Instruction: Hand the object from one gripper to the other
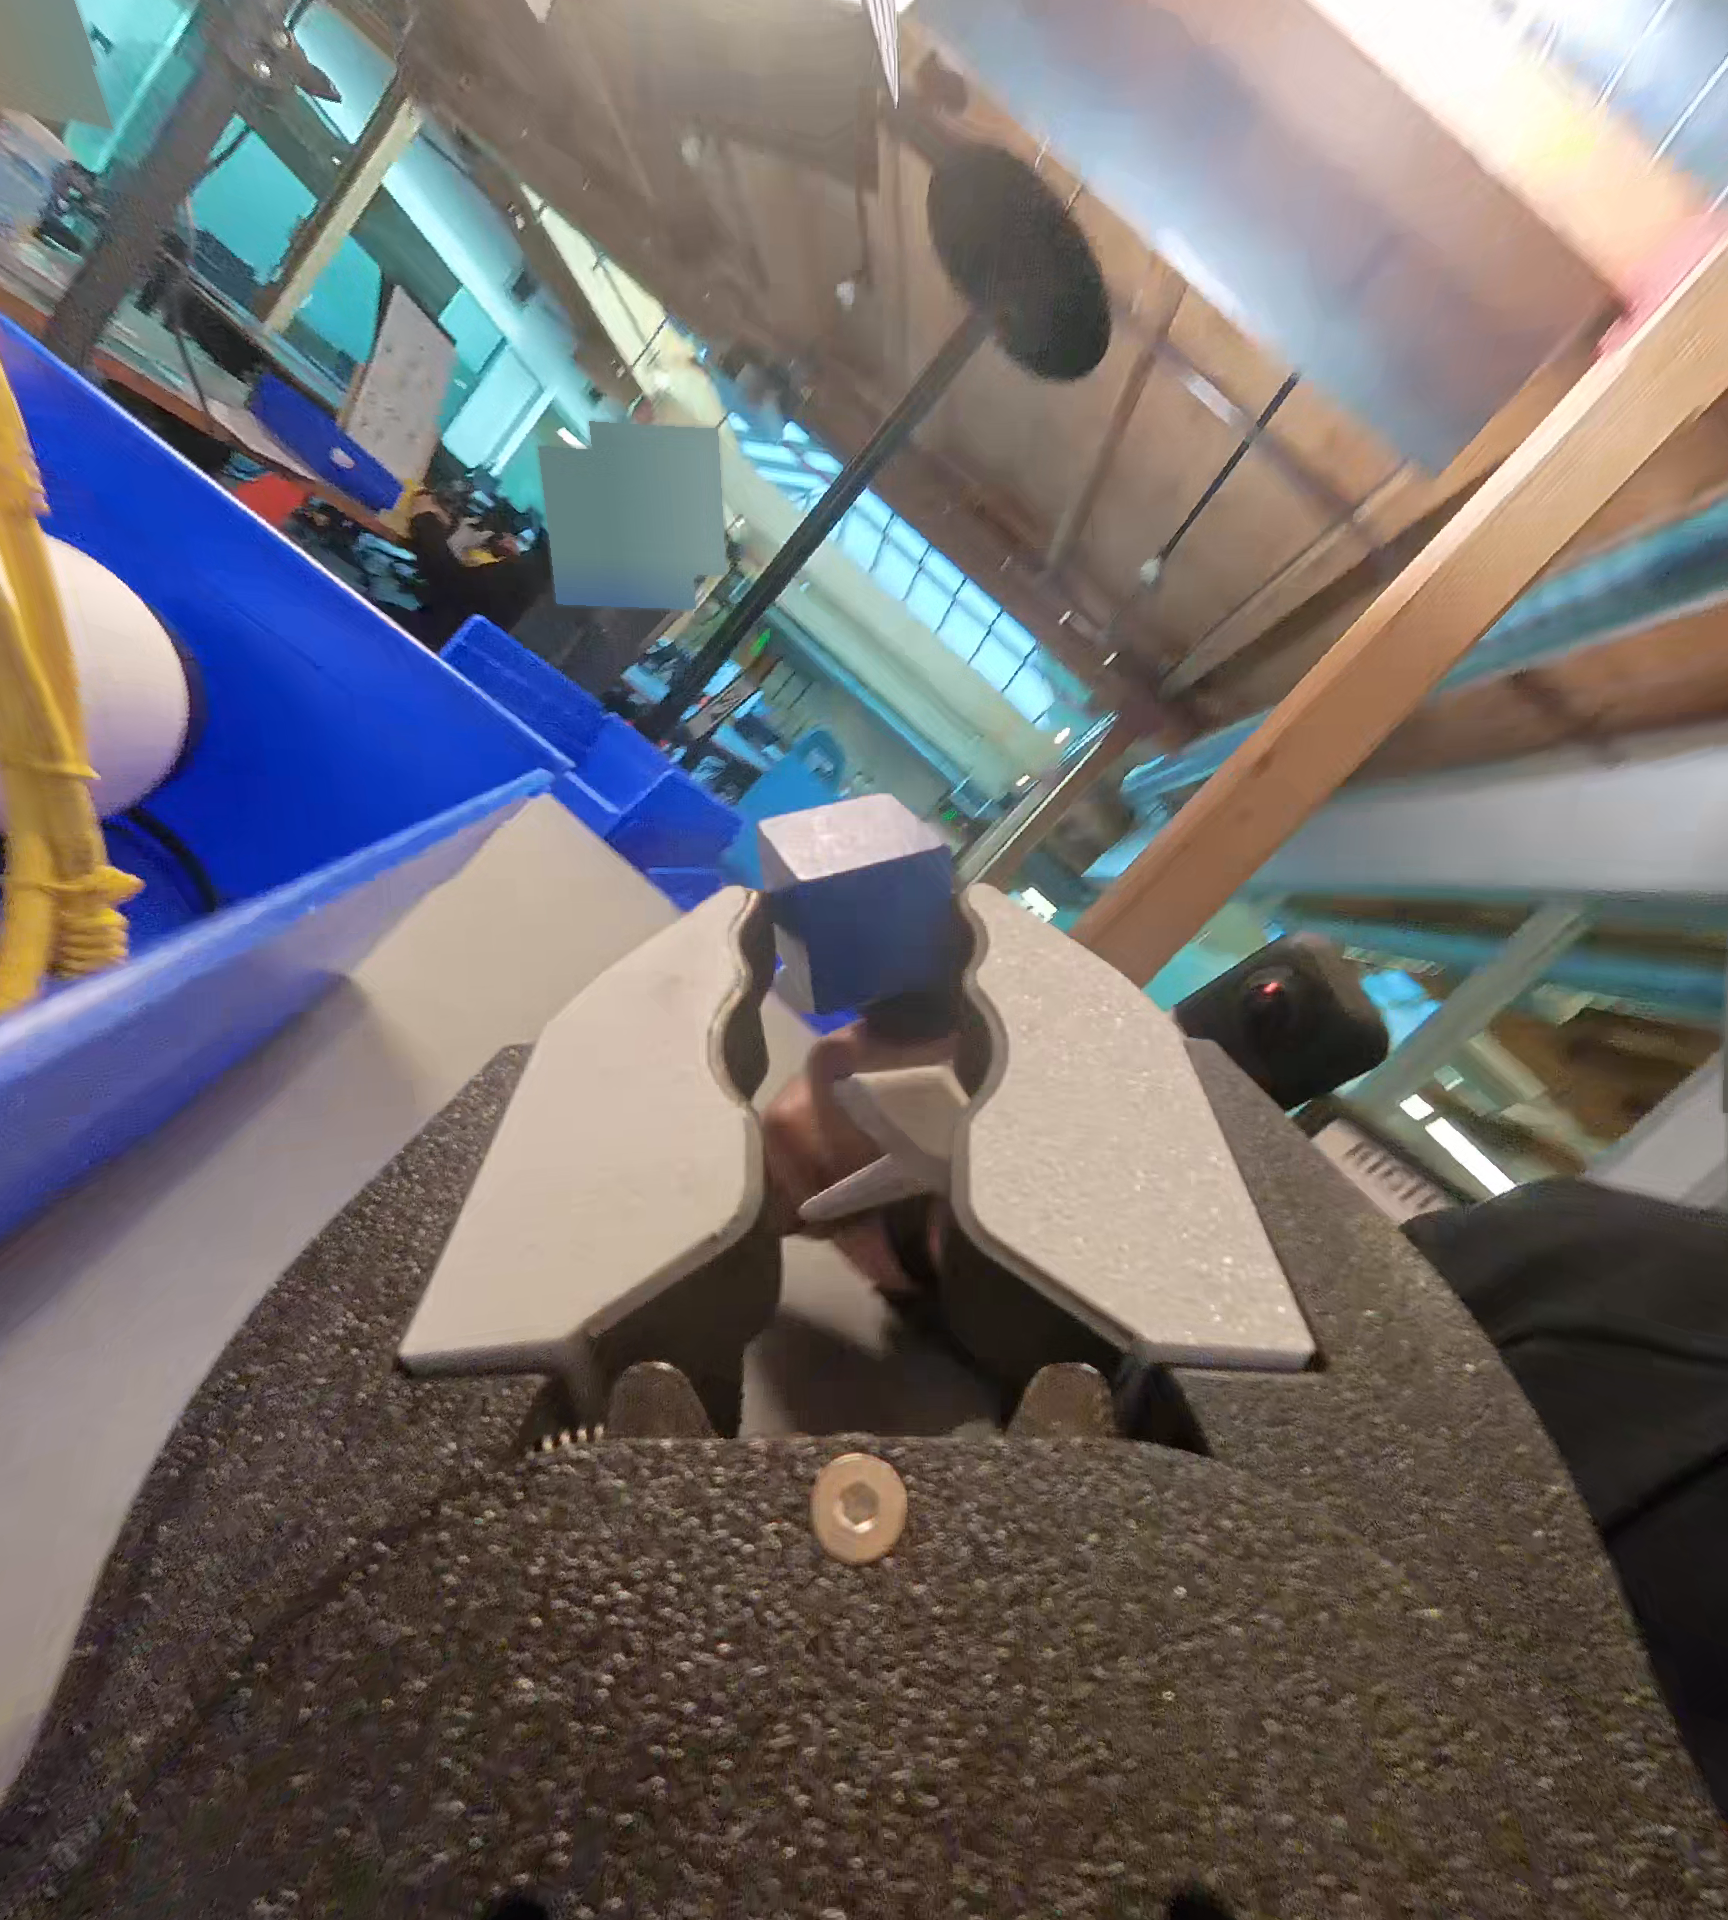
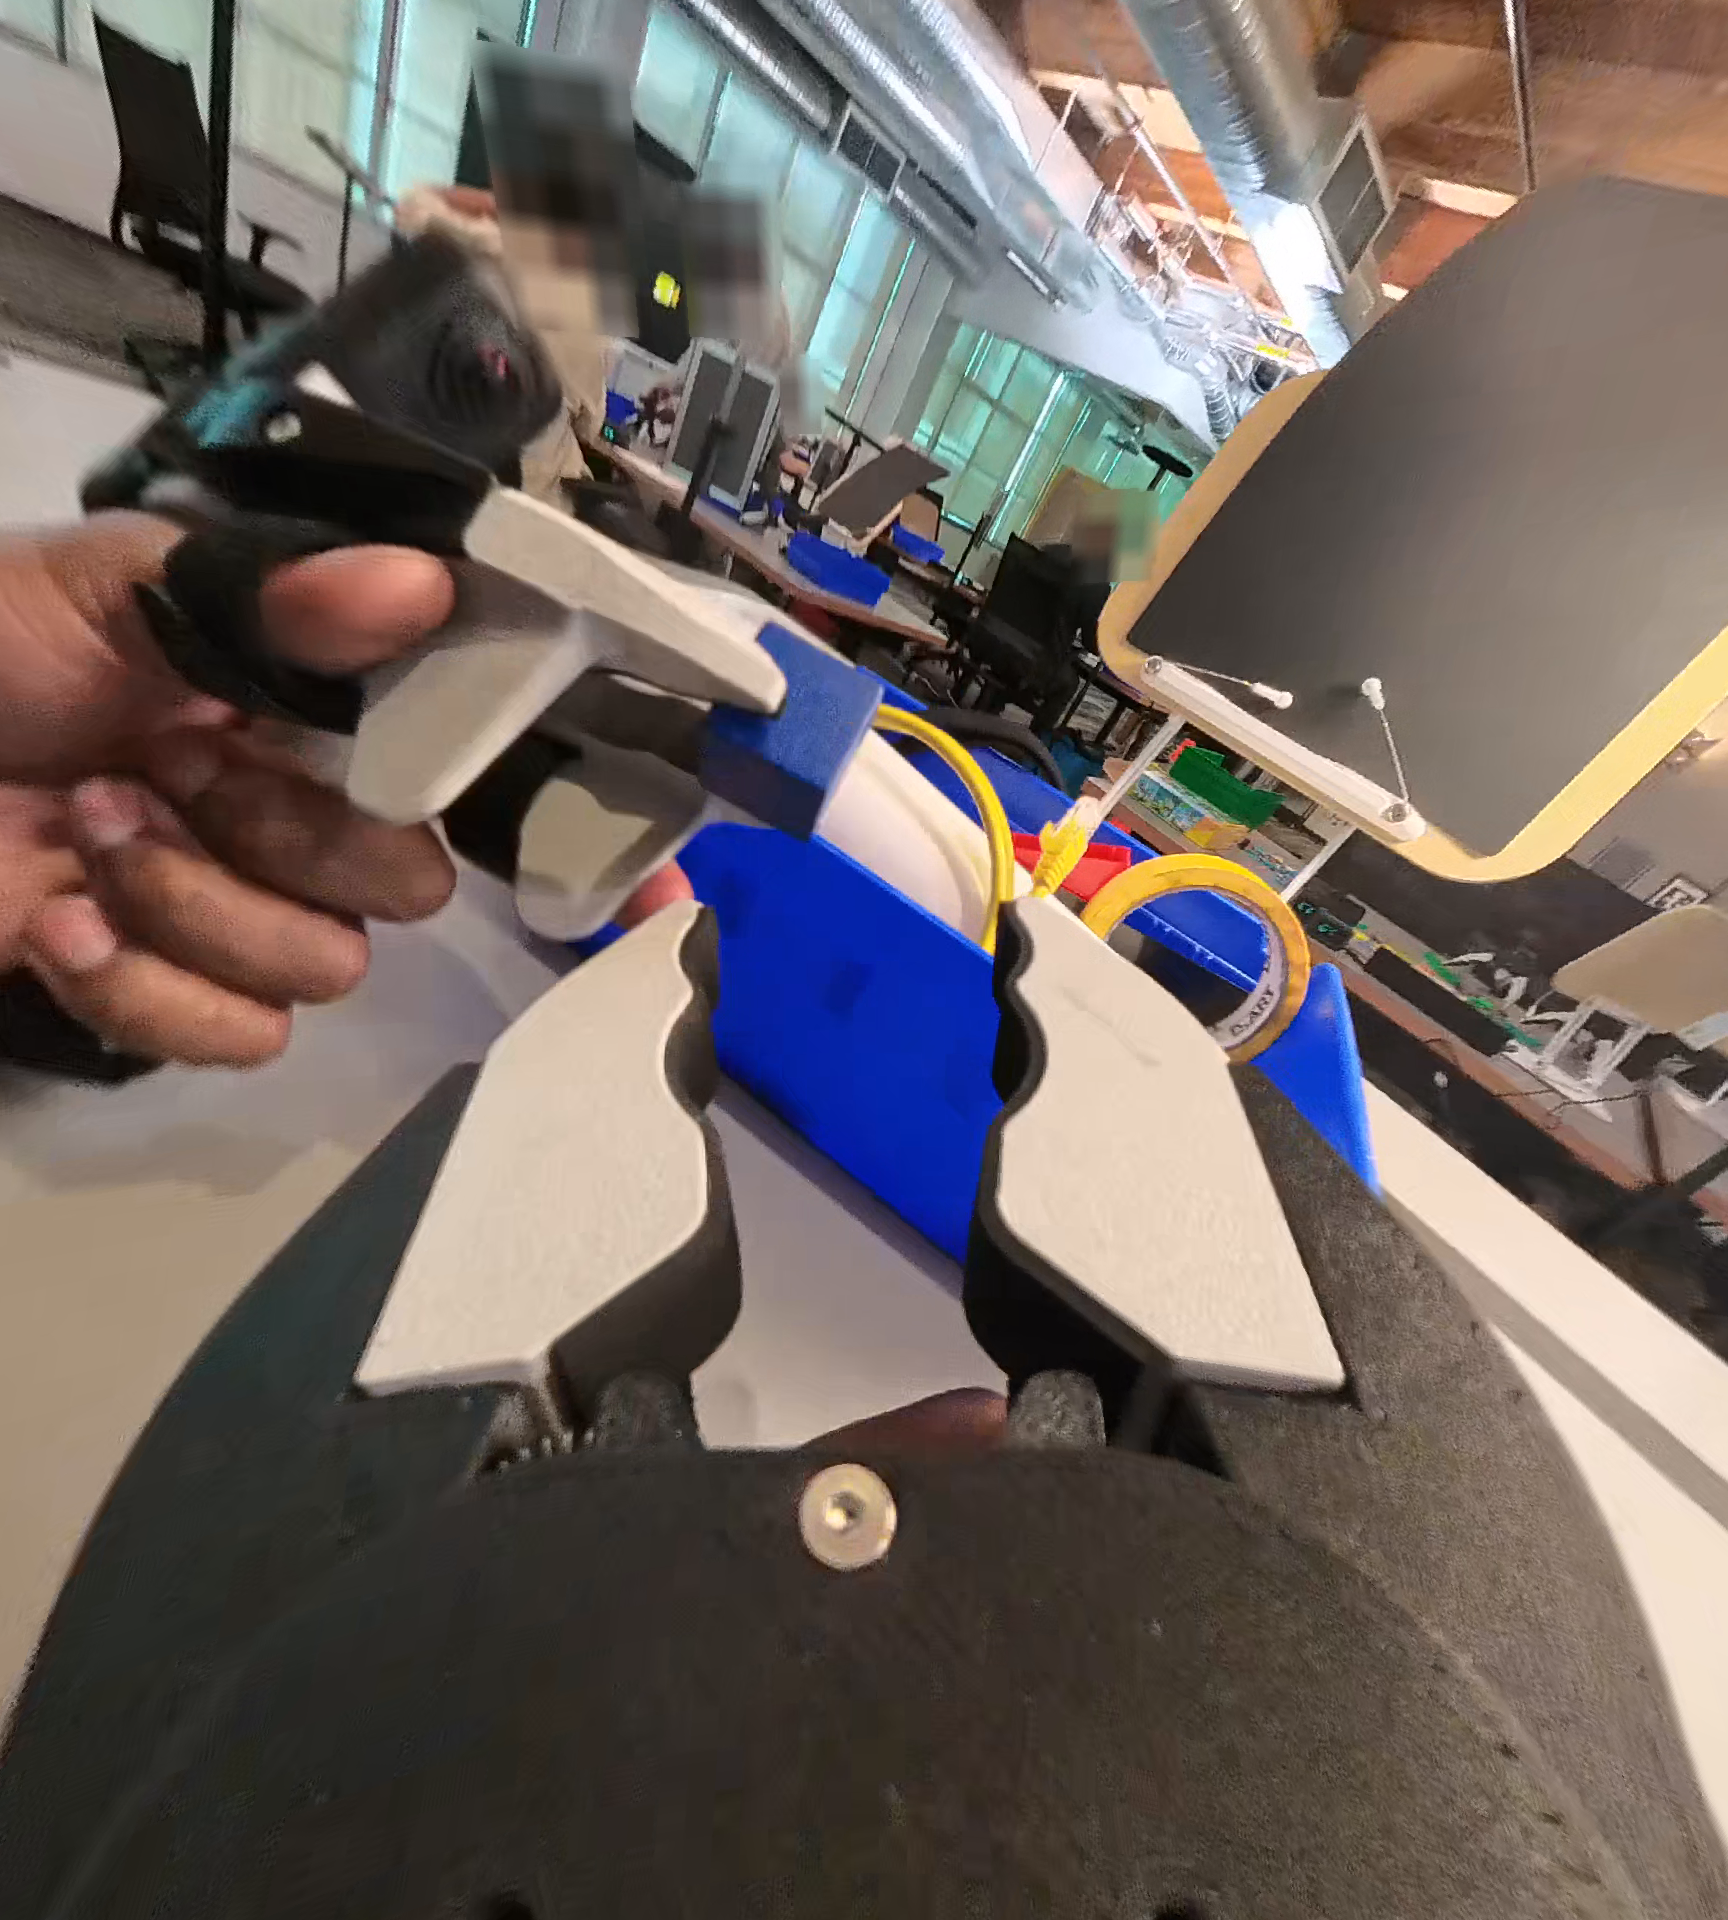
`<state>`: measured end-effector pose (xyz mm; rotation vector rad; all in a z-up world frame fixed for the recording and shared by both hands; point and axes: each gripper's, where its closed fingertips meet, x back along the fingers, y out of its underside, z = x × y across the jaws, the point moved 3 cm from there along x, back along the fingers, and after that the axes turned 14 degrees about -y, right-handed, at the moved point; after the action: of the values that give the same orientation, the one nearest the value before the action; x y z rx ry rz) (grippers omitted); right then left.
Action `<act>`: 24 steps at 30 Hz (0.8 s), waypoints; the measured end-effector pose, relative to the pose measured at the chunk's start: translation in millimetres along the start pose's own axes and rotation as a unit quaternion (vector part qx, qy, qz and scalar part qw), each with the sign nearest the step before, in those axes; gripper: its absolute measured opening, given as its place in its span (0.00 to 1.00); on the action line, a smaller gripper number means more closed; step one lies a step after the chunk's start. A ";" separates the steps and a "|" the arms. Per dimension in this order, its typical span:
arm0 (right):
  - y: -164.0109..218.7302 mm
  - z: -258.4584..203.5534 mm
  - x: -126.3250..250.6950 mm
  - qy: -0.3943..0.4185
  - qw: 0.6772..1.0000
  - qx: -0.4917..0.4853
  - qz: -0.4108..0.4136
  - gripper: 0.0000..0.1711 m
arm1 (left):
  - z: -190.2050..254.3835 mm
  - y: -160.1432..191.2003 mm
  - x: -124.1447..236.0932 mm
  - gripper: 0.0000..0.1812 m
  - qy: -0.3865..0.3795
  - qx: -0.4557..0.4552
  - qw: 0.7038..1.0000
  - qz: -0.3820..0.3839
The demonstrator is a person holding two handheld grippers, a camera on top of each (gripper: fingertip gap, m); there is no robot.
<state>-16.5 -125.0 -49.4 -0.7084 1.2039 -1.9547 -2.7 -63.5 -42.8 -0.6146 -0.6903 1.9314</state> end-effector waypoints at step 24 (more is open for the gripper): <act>17.6 -22.3 -12.2 0.051 0.923 0.344 -0.166 0.17 | -5.2 47.8 -10.9 0.19 -0.162 -0.420 0.883 -0.130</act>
<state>-21.0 -109.1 -75.5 -0.4508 0.3830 -2.5086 -24.3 -90.5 -78.0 -0.6617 -1.7739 1.4301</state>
